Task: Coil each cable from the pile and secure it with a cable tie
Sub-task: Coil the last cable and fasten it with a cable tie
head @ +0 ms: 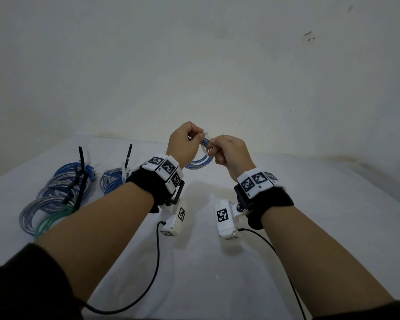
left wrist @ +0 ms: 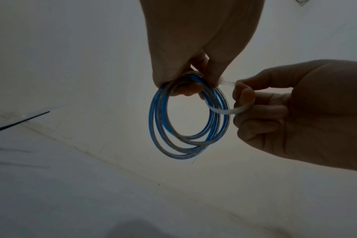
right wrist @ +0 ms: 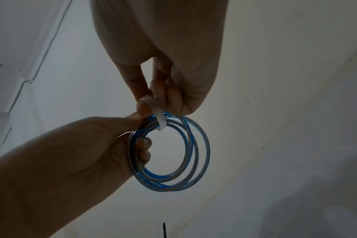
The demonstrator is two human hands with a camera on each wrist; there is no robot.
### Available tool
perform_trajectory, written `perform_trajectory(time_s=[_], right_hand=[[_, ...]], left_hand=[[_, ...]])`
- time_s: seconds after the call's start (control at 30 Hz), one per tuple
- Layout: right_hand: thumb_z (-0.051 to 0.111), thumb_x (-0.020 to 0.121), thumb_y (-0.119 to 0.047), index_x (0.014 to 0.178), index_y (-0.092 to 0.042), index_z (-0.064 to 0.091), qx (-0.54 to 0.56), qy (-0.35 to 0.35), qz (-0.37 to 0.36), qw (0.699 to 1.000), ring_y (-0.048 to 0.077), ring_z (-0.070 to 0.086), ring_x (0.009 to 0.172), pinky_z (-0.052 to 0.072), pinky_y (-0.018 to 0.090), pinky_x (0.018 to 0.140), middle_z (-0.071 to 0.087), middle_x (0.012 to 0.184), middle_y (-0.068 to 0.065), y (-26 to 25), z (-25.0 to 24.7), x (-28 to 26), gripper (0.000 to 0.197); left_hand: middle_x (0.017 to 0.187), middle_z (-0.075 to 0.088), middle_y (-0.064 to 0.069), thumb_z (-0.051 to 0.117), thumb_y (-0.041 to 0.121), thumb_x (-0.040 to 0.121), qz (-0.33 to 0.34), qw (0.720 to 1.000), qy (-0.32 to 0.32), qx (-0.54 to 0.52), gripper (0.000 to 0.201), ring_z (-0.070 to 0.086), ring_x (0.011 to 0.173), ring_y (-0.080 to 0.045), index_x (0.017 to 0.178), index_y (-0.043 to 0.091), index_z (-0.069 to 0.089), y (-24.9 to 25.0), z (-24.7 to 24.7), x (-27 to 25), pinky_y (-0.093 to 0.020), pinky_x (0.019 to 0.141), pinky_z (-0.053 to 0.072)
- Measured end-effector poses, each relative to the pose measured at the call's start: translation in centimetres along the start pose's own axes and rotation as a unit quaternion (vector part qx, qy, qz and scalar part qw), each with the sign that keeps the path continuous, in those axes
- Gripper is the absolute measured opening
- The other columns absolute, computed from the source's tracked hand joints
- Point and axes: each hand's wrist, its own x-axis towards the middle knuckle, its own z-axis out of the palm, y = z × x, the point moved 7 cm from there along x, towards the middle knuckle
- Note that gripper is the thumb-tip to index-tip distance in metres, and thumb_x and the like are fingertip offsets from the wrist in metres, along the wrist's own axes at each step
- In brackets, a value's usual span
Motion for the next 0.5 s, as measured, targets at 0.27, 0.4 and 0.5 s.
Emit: perform_trajectory(time_s=[0.27,0.4,0.5], right_hand=[[0.051,0.087,-0.002,0.064,-0.001,0.058,0.008,-0.010,0.005,1.000,0.012,0.031,0.039,0.024,0.023,0.046,0.054,0.050,0.006,0.47,-0.12,-0.10,0.025],[0.051,0.087,-0.003,0.063,-0.002,0.059,0.006,-0.010,0.007,1.000,0.013,0.031,0.041,0.025,0.023,0.047,0.054,0.051,0.006,0.55,-0.32,-0.14,0.025],[0.051,0.087,-0.003,0.064,-0.002,0.059,0.009,-0.011,0.007,1.000,0.013,0.031,0.042,0.025,0.024,0.048,0.054,0.052,0.007,0.57,-0.47,-0.19,0.025]], left_hand=[[0.073,0.057,0.016,0.061,0.011,0.088,0.003,1.000,-0.004,0.011,0.019,0.052,0.062,0.008,0.074,0.023,0.056,-0.24,0.23,0.01,-0.006,0.061,0.037],[0.073,0.057,0.014,0.062,0.013,0.088,0.002,1.000,-0.007,0.014,0.004,0.051,0.066,0.001,0.084,0.014,0.061,-0.22,0.38,-0.02,-0.006,0.061,0.038],[0.072,0.057,0.013,0.062,0.013,0.088,0.001,1.000,-0.007,0.014,0.006,0.049,0.064,0.001,0.083,0.014,0.060,-0.10,0.39,-0.09,-0.005,0.060,0.037]])
